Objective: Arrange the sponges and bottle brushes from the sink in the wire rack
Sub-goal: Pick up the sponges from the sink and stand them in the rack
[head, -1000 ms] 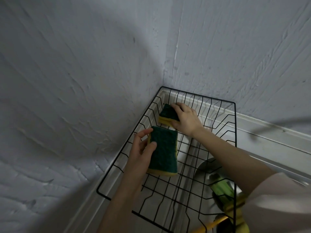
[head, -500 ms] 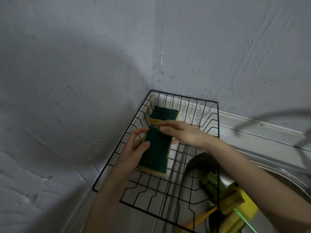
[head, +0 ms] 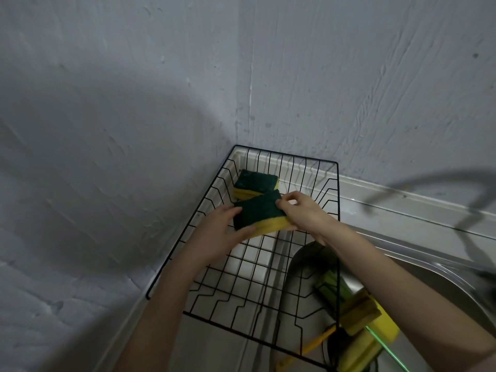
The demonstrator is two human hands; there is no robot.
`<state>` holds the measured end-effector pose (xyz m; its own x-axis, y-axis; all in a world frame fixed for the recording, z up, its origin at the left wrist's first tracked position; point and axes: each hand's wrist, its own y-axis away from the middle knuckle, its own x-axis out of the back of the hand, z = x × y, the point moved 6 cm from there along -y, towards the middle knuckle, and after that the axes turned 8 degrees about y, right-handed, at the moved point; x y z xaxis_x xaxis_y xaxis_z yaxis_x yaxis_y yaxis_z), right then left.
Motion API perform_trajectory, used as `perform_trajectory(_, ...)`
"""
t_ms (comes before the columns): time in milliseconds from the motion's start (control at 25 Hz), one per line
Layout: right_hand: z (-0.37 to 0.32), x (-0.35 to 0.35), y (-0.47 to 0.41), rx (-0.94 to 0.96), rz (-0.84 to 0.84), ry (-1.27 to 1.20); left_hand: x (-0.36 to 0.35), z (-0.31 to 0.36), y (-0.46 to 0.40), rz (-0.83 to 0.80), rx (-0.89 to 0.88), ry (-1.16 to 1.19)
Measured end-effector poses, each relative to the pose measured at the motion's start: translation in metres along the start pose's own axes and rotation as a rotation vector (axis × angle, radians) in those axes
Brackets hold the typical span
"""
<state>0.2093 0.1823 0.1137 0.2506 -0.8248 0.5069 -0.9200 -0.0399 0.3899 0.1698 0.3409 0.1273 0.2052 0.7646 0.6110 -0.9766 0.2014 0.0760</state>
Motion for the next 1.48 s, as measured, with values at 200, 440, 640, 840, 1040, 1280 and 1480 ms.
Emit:
perform_trajectory(200,0.005,-0.017,-0.010,-0.146,-0.077,-0.220,-0.018,-0.021,-0.035,-0.127,0.079,-0.138)
perform_trajectory(440,0.014,-0.030,-0.025,-0.152,-0.127,-0.119,-0.022,-0.031,-0.049,-0.088,0.064,-0.239)
perform_trajectory(640,0.017,-0.034,-0.034,-0.146,-0.086,-0.154,-0.021,-0.033,-0.053,-0.062,0.077,-0.242)
perform_trajectory(840,0.015,-0.030,-0.037,-0.090,-0.034,0.015,-0.028,-0.038,-0.056,-0.100,0.136,-0.295)
perform_trajectory(1040,0.009,-0.027,-0.029,-0.020,-0.053,0.242,-0.032,-0.033,-0.051,-0.057,0.208,-0.268)
perform_trajectory(1280,-0.008,-0.013,0.005,0.114,0.020,0.451,-0.015,-0.013,-0.034,0.044,0.116,-0.209)
perform_trajectory(1480,-0.018,-0.001,0.053,0.289,0.086,0.570,-0.003,0.018,0.000,0.065,0.044,-0.181)
